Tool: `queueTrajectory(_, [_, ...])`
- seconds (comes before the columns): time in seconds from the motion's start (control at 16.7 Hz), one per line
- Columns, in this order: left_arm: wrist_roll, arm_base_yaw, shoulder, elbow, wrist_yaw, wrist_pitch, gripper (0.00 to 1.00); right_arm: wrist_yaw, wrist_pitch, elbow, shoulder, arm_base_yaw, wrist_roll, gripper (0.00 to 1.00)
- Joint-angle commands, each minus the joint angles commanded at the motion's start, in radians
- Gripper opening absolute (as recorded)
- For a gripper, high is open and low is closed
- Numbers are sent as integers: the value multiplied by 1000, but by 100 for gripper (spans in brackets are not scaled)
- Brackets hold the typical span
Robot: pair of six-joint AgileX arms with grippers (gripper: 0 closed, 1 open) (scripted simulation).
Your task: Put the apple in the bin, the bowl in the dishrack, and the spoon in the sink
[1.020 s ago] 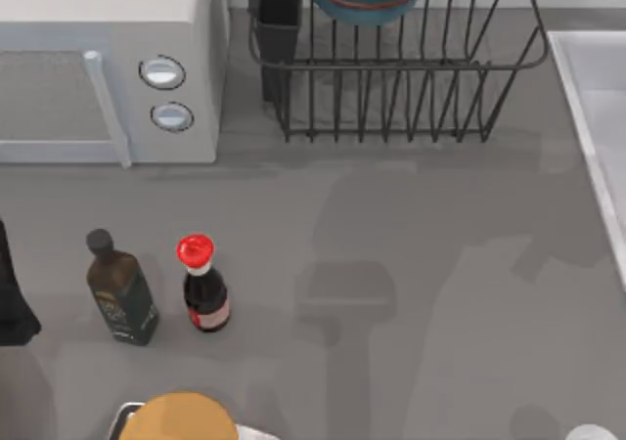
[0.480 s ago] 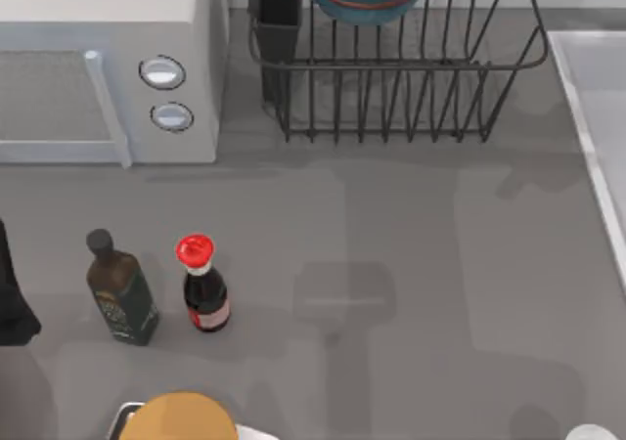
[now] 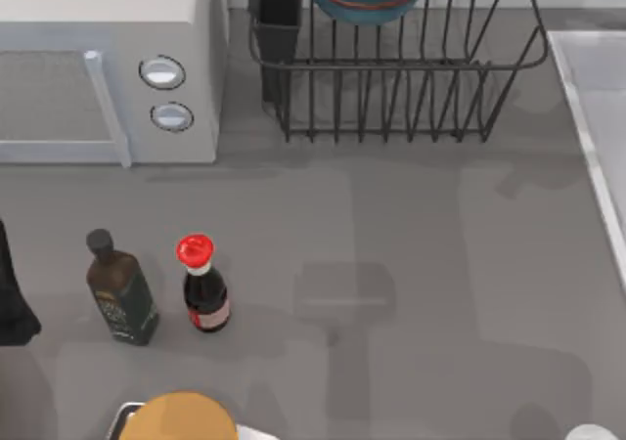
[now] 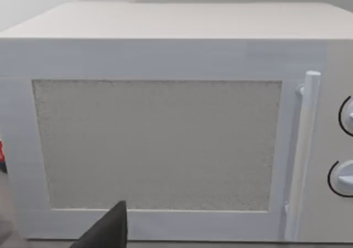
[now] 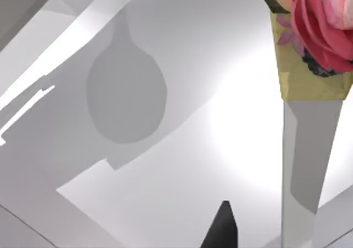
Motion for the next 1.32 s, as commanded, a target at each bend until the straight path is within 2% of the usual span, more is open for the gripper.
queueTrajectory(0.18, [0, 0, 0, 0, 0, 0, 100, 1, -31, 72, 58, 4, -5, 0])
queueTrajectory(0.6, [0, 0, 0, 0, 0, 0, 100, 5, -145, 433, 279, 3, -2, 0])
queueTrajectory(0.96, [0, 0, 0, 0, 0, 0, 100, 5, -162, 475, 312, 3, -2, 0])
queueTrajectory(1.32, [0, 0, 0, 0, 0, 0, 100, 5, -162, 475, 312, 3, -2, 45])
